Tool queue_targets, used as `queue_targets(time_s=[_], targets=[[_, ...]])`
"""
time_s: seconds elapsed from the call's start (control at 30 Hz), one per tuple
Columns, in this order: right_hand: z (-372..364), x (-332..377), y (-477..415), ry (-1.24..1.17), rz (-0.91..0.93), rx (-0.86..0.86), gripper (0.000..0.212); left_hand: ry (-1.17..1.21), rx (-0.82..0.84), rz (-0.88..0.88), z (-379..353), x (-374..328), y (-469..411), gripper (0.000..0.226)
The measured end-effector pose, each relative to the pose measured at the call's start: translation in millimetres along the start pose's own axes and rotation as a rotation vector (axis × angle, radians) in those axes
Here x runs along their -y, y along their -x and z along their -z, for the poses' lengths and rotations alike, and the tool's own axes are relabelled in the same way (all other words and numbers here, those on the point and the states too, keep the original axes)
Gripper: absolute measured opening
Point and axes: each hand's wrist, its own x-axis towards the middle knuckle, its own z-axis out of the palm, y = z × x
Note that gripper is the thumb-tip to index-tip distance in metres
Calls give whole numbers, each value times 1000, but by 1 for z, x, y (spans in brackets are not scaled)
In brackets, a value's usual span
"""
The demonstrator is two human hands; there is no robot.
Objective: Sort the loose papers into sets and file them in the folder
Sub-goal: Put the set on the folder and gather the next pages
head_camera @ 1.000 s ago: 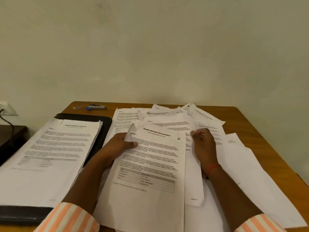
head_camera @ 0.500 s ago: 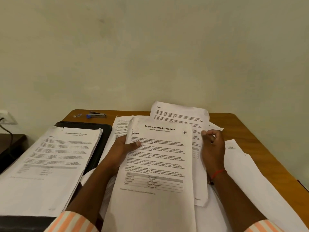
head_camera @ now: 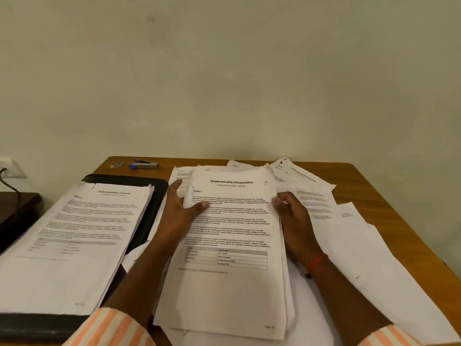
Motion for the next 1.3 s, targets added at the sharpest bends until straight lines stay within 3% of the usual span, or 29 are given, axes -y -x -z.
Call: queue_targets(time_s=[0.07, 0.17, 0.27, 0.33, 0.4, 0.47, 0.8, 1.07, 1.2, 1.3], targets=[[5, -3, -4, 128, -39, 82, 26, -115, 31, 20, 0, 0, 1, 80], [15, -7, -7, 313, 20, 97, 48, -286, 69, 72, 5, -2, 0, 60], [35, -12, -19, 762, 81, -104, 40, -272, 200, 161, 18, -4, -1, 46], [48, -11, -27, 989, -25, -172, 33, -306, 290, 208, 22, -3, 0, 40], [54, -17, -29, 1148, -173, -84, 68, -374, 349, 240, 21, -2, 1, 36], [53, -21, -28, 1215, -243, -23, 87, -450, 368, 233, 18, 2, -1, 36], [51, -22, -30, 1129, -243, -100, 85, -560, 345, 136, 14, 7, -3, 36], [49, -29, -41, 893, -260, -192, 50, -620, 353, 77, 11, 12, -6, 36], [48, -31, -44, 898, -217, -182, 20, -630, 358, 76, 12, 15, -8, 39], [48, -28, -43, 764, -179, -247, 7, -642, 356, 71, 13, 17, -10, 39]])
